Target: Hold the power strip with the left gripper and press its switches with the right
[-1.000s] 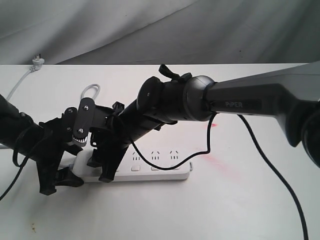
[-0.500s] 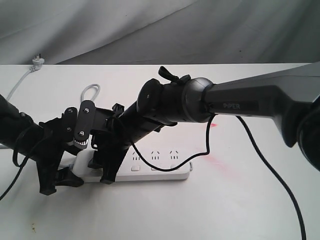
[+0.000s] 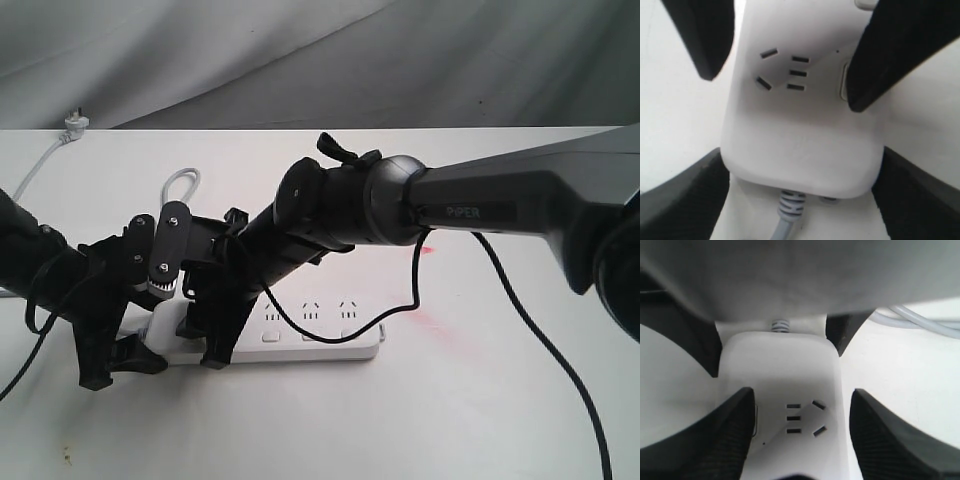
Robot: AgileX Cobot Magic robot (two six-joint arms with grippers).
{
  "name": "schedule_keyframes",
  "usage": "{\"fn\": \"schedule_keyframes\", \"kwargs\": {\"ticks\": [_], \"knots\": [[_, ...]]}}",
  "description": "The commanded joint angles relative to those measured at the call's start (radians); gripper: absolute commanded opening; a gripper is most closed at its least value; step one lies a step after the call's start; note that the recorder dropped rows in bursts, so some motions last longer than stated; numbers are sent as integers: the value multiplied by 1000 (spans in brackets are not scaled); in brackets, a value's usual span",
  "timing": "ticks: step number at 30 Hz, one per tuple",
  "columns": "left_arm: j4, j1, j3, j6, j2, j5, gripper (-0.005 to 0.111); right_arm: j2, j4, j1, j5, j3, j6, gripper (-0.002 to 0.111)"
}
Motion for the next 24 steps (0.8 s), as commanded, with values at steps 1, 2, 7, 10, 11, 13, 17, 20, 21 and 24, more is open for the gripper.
{"fn": "schedule_keyframes", "kwargs": {"ticks": [1,2,7,10,11,13,17,20,21,24], "knots": [[-13,2,-5,0,-1,-13,48,16,-14,0,27,-2,-12,53],[-13,2,-5,0,-1,-13,48,16,-18,0,30,-2,-12,53],[-13,2,-5,0,-1,-13,48,16,-63,0,46,-2,-12,53],[-13,2,-5,0,-1,-13,48,16,-70,0,49,-2,-12,53],[-13,2,-5,0,-1,-13,48,16,-70,0,49,-2,-12,53],[-13,2,-5,0,-1,-13,48,18,-70,0,45,-2,-12,53],[-13,2,-5,0,-1,-13,48,17,-70,0,26,-2,-12,53],[-13,2,-5,0,-1,-13,48,27,-70,0,22,-2,-12,53],[-13,2,-5,0,-1,-13,48,32,-70,0,22,-2,-12,53],[-13,2,-5,0,-1,-13,48,48,-66,0,17,-2,-12,53]]}}
